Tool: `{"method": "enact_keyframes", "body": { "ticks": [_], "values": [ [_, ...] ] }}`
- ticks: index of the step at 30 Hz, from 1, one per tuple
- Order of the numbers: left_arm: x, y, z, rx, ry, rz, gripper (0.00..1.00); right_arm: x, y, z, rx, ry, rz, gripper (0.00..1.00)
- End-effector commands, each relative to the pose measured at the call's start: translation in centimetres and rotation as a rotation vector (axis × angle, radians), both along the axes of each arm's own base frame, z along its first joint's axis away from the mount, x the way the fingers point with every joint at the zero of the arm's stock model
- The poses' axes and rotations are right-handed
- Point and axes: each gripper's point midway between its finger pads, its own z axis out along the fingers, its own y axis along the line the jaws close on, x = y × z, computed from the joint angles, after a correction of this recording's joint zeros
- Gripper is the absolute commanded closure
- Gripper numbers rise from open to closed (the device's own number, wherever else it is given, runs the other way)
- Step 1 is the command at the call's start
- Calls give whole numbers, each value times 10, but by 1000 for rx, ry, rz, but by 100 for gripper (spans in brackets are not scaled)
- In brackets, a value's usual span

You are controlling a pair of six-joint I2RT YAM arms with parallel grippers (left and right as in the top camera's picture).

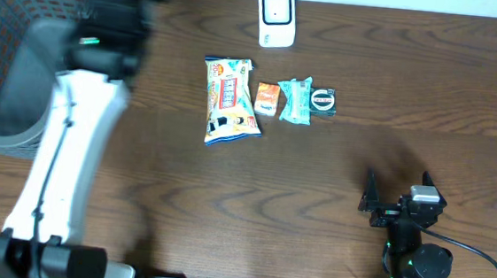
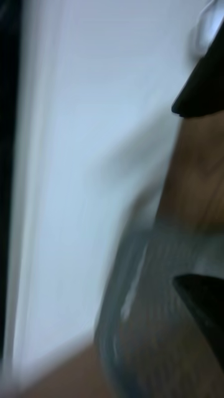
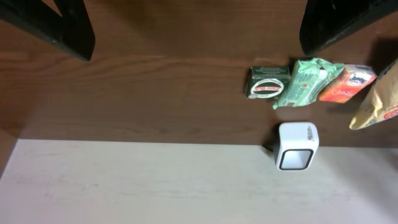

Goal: Scan the item barcode
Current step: 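Release the snack bag on the table left of the tissues, then reach the left gripper into the basket and grasp the Kleenex pack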

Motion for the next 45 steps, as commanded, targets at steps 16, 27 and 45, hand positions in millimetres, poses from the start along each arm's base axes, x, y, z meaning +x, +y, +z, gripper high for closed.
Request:
{"method": "enact_keyframes", "body": {
  "ticks": [16,27,45],
  "values": [
    [-74,226,-91,-489,165,34,16,0,-2,-1,11,1,-7,1],
    [-82,199,-199,-463,491,-205,17,0,-2,-1,10,1,-7,1],
    [-105,185,-348,-681,862,-206,29,0,-2,-1,11,1,-7,1]
  ]
}}
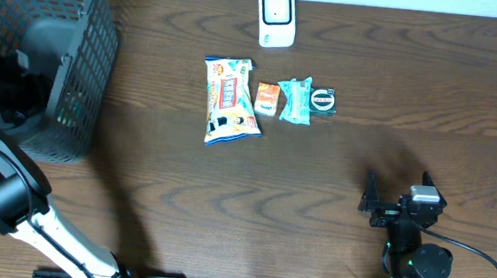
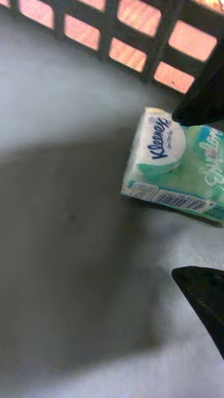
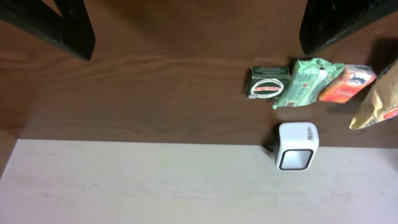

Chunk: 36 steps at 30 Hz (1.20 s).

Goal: Scan the item barcode
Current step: 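Reach the left gripper into the basket and grasp the Kleenex pack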

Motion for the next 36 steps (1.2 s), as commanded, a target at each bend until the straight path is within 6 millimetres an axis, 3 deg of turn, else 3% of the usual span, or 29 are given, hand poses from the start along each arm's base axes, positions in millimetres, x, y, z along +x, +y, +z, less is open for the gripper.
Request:
{"method": "enact_keyframes", "body": {
  "ticks": [1,8,10,12,14,16,17,18,22,26,31,36],
  "values": [
    [-3,-11,-11,-5,25,-67,29,0,-2,-1,10,1,-7,1],
    [-12,-17,-32,18,122,-85,30,0,-2,-1,11,1,-7,1],
    [-13,-20,-37,10,133,-91,36,0,-2,-1,11,1,-7,1],
    [-13,-23,-41,4,142,-97,56,0,-2,-1,10,1,-7,1],
    [-14,-25,-41,-1,147,-100,65,0,-2,-1,11,1,-7,1],
    [-13,-25,-41,3,144,-102,66,0,-2,-1,11,1,-7,1],
    [-11,-24,-41,6,139,-97,75,0,-2,-1,11,1,-7,1],
    [-8,-20,-39,6,133,-63,90,0,-2,-1,11,1,-7,1],
    [5,2,-17,-21,110,132,93,0,-2,-1,10,1,-7,1],
    [28,10,47,-34,-72,146,93,0,-2,-1,11,1,-7,1],
    [54,9,157,-24,-374,187,93,0,-2,-1,11,1,-7,1],
    [50,3,274,-28,-634,336,93,0,-2,-1,10,1,-7,1]
  ]
}}
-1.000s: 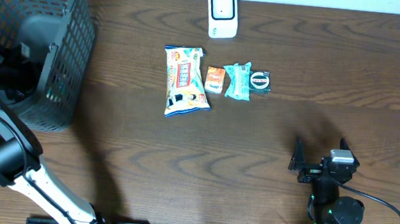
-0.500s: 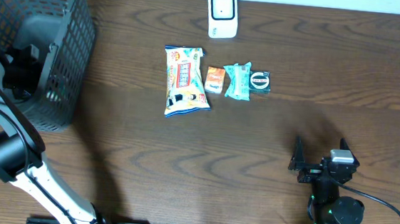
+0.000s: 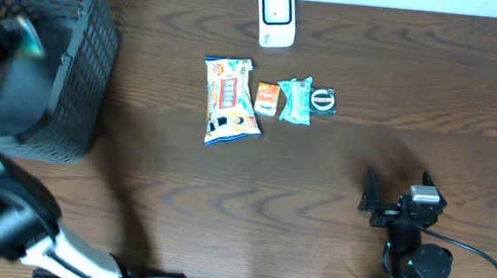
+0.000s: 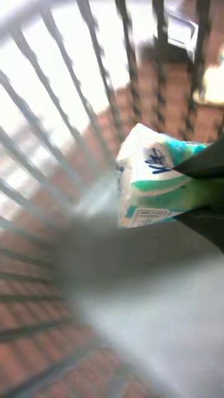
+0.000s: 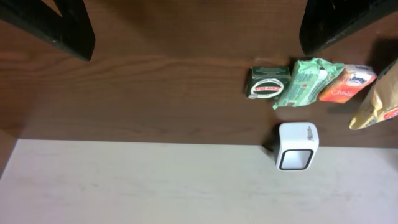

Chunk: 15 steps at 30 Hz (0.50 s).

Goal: Scan the item barcode
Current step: 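Reach the left gripper into the basket and grasp the Kleenex pack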

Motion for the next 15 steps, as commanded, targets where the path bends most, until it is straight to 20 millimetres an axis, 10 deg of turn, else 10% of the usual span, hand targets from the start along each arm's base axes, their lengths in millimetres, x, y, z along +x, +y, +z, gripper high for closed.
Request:
{"method": "enact_keyframes", "body": {
  "ticks": [1,9,15],
  "values": [
    [-13,-25,118,-63,-241,79,93,0,-2,-1,11,1,-7,1],
    [-44,-116,217,-48,-448,-104,93,0,-2,-1,10,1,-7,1],
    [-31,-217,222,-101,-455,-352,93,0,-2,-1,11,1,-7,1]
  ]
}}
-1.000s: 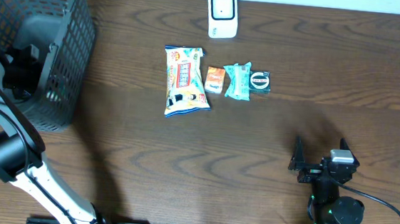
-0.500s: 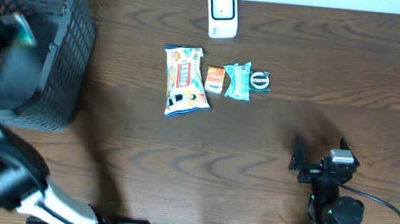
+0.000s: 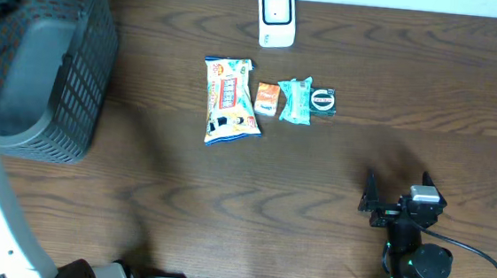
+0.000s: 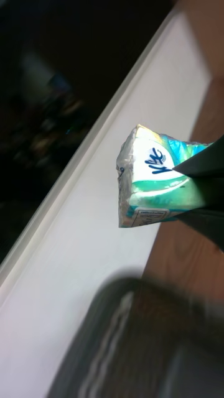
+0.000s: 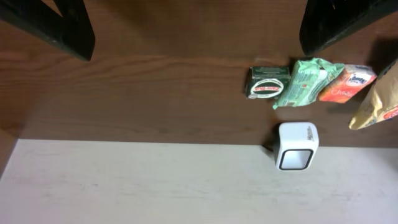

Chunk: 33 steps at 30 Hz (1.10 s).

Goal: Scan the item barcode
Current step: 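Reach the left gripper into the basket and grasp the Kleenex pack, then hold the Kleenex pack up to the scanner window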

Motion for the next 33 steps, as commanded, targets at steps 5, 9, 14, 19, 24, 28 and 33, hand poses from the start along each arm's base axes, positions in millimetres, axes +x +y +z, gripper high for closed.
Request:
{"method": "enact_keyframes", "body": {
  "ticks": [5,9,14,19,24,28,33],
  "values": [
    [24,-119,-30,-11,61,-327,93,0,-2,-1,11,1,-7,1],
    [41,-184,-79,-2,201,-417,93,0,-2,-1,11,1,-7,1],
    [45,-233,-157,74,434,-415,93,0,-2,-1,11,1,-7,1],
    [33,-289,-230,141,630,-496,93,0,-2,-1,11,1,-7,1],
    [7,-336,-299,200,811,-594,93,0,-2,-1,11,1,-7,1],
    [-6,-349,-344,282,914,-592,93,0,-2,-1,11,1,-7,1],
    [-23,-356,-374,352,1000,-597,93,0,-2,-1,11,1,-7,1]
  ]
}}
